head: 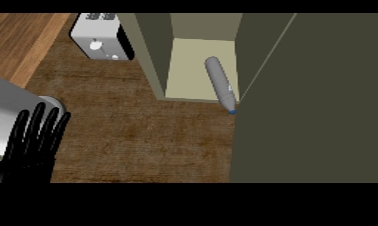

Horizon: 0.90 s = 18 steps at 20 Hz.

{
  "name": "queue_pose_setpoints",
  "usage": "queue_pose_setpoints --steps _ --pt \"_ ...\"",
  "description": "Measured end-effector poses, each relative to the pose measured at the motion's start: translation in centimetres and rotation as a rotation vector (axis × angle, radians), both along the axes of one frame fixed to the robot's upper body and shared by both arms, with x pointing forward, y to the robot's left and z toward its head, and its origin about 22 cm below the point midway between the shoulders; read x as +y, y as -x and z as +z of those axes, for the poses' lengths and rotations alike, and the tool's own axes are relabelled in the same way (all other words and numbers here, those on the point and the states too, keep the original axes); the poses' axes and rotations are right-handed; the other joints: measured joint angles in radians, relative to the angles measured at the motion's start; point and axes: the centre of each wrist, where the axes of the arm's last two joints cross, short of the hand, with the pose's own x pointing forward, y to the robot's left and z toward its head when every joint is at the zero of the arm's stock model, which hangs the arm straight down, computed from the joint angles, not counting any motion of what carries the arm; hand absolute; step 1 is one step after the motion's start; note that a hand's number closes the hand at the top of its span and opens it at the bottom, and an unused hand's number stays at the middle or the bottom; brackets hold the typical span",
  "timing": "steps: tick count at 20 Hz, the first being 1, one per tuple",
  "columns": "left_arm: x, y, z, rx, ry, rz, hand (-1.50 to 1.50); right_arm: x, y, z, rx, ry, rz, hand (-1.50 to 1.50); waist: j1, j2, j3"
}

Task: Pick up the bottled water, place it into the cabinet and close the cabinet

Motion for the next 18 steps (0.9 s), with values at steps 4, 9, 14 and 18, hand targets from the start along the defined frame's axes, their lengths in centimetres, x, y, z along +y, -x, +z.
queue_pose_setpoints --steps 4,9,14,18 --pt "1.2 0.5 0.4 -0.007 0.002 -0.018 -1.5 0.6 0.0 -0.1 0.02 -0.026 -0.068 1.5 0.022 0.01 0.0" --pt "2.4 1.0 0.9 -0.01 -0.004 -0.051 -1.5 0.9 -0.5 0.0 0.007 -0.025 -0.086 1.5 0.065 0.02 -0.001" --pt "3.1 1.0 1.5 -0.026 -0.01 -0.091 -1.5 1.0 -1.4 0.3 -0.028 0.0 -0.065 1.5 0.103 0.033 -0.002" --pt "3.6 0.8 2.0 -0.037 -0.018 -0.115 -1.5 1.1 -2.1 0.6 -0.061 0.026 -0.032 1.5 0.131 0.04 -0.004"
